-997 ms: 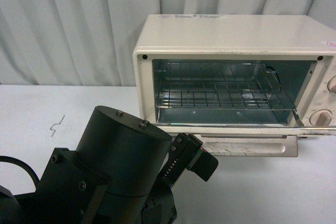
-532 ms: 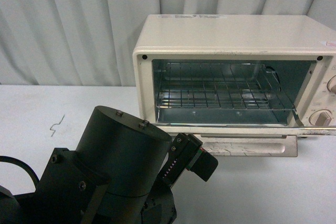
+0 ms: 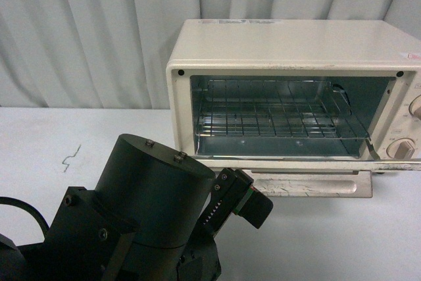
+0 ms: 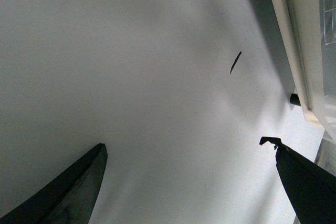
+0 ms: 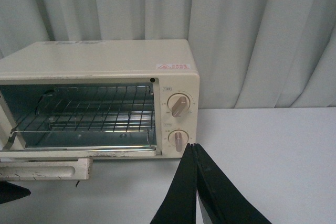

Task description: Open oven

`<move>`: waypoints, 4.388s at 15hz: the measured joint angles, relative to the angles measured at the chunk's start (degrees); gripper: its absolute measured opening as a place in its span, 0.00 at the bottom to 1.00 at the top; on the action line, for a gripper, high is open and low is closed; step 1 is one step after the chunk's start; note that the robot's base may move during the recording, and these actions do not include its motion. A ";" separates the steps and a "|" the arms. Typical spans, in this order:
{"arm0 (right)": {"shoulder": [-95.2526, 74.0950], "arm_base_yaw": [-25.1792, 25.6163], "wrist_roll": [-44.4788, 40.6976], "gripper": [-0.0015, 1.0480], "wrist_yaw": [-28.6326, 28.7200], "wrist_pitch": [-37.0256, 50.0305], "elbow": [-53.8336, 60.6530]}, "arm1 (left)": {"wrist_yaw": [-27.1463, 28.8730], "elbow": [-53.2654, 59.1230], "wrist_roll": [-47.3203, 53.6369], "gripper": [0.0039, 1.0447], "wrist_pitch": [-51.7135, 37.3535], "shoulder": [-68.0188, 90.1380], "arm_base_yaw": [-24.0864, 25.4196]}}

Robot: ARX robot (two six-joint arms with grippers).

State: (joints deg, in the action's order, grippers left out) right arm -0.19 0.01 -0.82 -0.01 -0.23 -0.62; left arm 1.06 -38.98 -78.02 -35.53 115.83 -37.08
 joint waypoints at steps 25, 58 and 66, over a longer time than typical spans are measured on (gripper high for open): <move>0.00 0.00 0.00 0.94 0.02 0.00 0.00 | -3.87 23.47 24.59 0.94 -7.41 -31.32 8.90; 0.02 0.00 0.00 0.94 0.00 -0.02 0.00 | -1.03 38.42 77.02 0.01 35.60 -115.43 37.07; 0.00 0.00 0.00 0.94 0.00 -0.07 0.00 | -1.05 38.42 77.02 0.50 35.80 -115.43 37.07</move>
State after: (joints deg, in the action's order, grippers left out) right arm -0.19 0.01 -0.82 -0.01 -0.30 -0.62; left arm 0.01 -0.56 -0.99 0.27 0.40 -0.01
